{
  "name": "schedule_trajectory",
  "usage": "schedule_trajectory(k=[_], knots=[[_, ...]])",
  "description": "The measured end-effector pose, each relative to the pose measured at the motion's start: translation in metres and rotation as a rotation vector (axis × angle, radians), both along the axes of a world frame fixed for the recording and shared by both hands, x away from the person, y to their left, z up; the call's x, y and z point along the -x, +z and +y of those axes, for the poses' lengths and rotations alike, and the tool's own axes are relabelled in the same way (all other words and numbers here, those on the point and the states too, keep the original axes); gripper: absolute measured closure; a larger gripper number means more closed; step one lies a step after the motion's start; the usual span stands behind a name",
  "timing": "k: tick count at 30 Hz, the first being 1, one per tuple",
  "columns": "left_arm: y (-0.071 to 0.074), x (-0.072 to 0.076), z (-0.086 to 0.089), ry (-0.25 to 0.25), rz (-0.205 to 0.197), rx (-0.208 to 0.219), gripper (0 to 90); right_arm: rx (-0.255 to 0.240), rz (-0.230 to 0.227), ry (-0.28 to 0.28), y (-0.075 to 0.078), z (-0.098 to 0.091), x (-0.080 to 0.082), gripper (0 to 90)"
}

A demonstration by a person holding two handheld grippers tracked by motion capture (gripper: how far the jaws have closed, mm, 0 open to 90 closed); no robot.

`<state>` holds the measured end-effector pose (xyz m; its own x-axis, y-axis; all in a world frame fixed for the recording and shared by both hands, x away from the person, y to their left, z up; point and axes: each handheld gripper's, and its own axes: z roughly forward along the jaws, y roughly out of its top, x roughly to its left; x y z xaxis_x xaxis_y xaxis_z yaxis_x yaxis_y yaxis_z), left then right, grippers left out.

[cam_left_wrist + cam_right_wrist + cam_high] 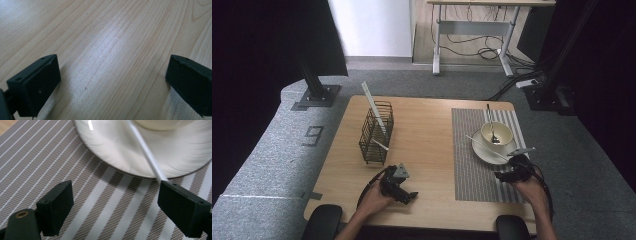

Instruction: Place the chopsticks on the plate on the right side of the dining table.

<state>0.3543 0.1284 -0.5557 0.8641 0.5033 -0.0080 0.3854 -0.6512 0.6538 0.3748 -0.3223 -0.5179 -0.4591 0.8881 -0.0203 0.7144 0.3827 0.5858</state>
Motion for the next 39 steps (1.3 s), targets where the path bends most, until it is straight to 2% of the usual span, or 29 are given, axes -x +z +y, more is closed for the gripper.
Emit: schedule_trajectory(k=[11, 18, 32, 35, 39], knots=[[0.0, 0.0, 0.0, 0.0, 0.0, 0.0, 0.0, -0.032, -0.006, -0.042, -0.003, -0.013, -0.015, 12.4], [0.0, 0.0, 0.0, -0.001, 0.0, -0.001, 0.0, -0.045, -0.012, -0.065, 0.002, -0.018, -0.028, 12.5], [0.0, 0.0, 0.0, -0.002, 0.001, -0.001, 0.0, -0.025, -0.043, -0.124, 0.001, -0.019, -0.04, 12.1], [0.0, 0.0, 0.0, -0.002, 0.001, -0.001, 0.0, -0.001, -0.047, -0.128, -0.003, -0.015, -0.041, 8.6], [0.0, 0.0, 0.0, -0.002, 0.001, -0.001, 0.0, -0.001, -0.055, -0.132, -0.005, -0.014, -0.042, 6.2]])
